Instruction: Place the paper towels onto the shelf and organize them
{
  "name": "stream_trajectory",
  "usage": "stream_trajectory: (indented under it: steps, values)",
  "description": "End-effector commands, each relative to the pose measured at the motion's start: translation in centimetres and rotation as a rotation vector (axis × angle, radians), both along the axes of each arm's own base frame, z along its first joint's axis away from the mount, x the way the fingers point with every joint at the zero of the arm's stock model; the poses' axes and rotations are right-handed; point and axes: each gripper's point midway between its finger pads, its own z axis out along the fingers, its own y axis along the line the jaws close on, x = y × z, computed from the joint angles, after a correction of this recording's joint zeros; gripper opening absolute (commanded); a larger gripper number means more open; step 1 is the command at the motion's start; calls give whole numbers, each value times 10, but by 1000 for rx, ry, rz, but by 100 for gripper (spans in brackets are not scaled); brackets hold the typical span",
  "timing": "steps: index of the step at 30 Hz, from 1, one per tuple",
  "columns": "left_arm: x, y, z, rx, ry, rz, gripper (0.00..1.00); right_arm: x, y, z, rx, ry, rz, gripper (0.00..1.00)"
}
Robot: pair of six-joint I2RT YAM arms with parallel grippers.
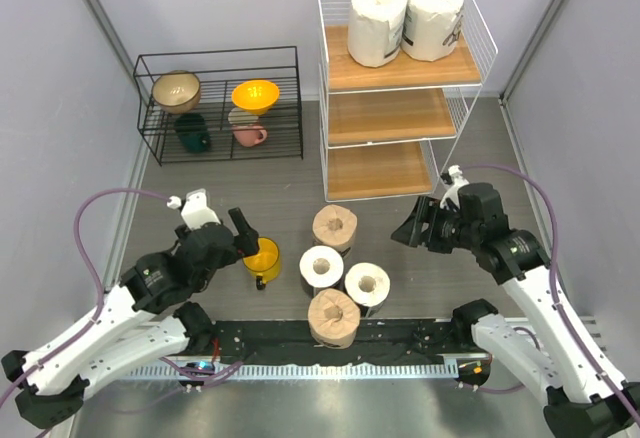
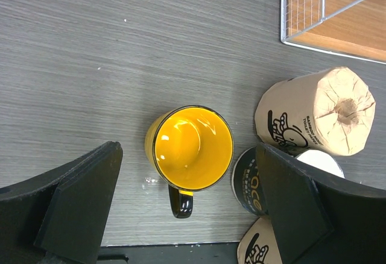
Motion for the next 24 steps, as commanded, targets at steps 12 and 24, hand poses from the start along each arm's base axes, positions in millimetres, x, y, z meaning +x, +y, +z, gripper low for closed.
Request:
stream_trajectory:
  steps: [12,24]
  values:
    - [-2,9,13,-24,-46,21,100,61,97,15,-89,-119,-11,71]
    - [-4,9,9,-34,-41,16,100,85,108,-16,-136,-84,-71,76]
